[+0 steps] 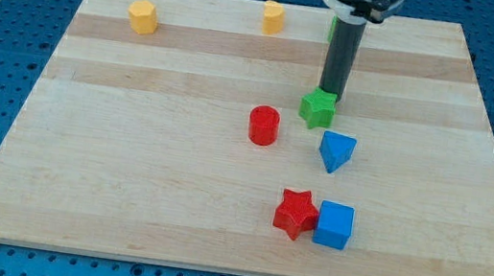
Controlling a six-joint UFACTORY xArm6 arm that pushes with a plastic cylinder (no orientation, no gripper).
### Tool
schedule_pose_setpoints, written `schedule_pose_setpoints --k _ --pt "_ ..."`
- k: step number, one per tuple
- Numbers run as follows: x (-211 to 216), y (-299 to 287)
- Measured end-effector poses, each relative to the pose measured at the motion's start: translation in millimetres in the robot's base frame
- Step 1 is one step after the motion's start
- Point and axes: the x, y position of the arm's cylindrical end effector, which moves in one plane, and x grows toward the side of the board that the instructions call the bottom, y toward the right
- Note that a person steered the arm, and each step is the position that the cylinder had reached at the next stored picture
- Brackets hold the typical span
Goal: Push the red circle to the bottom left of the green circle
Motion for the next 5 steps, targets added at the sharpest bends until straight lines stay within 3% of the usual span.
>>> schedule_pose_setpoints --k 3,4,5 --pt "63 -30" --pt "86 -66" --pt "83 -86"
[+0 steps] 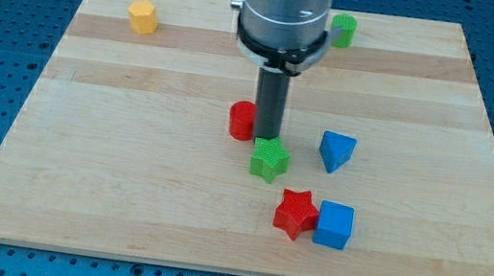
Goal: Push the red circle to the bottom left of the green circle
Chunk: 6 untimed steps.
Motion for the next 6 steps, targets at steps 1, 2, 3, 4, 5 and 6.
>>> schedule_pose_setpoints --k 1,2,3,4,5,6 --pt "-20 -28" --pt "-48 -68" --pt "-55 -113" --pt "-53 -148" --pt "-54 -156" --pt "-76 -135"
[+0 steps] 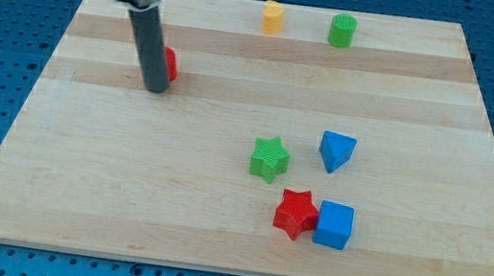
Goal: Push the red circle to the bottom left of the green circle
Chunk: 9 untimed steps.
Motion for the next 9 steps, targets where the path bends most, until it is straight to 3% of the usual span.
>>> schedule_pose_setpoints --k 1,4,5,7,9 --pt "-23 -5" --pt "-17 -9" --pt "-12 -34" --pt "-44 -5" --pt "-57 -63"
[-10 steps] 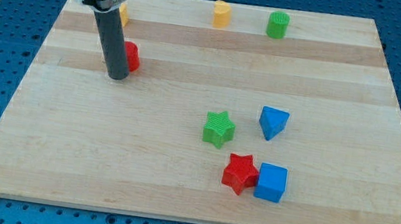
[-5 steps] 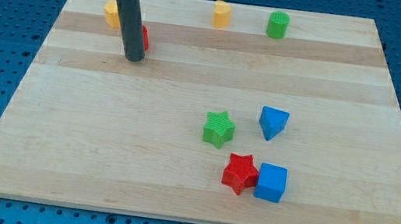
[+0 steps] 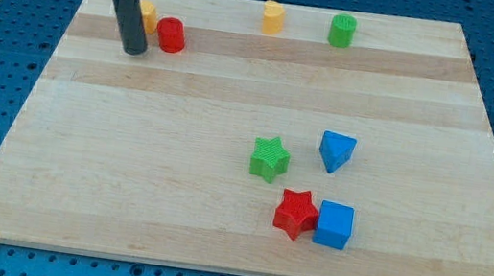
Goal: Push the red circle to the bottom left of the green circle
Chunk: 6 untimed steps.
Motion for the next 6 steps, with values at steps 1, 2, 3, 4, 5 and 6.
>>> schedule_pose_setpoints --k 1,2,3,4,5,6 --pt "-18 38" --pt "-25 102" --pt "-37 119" --pt "-66 75" --pt "-81 95" --pt "-73 148"
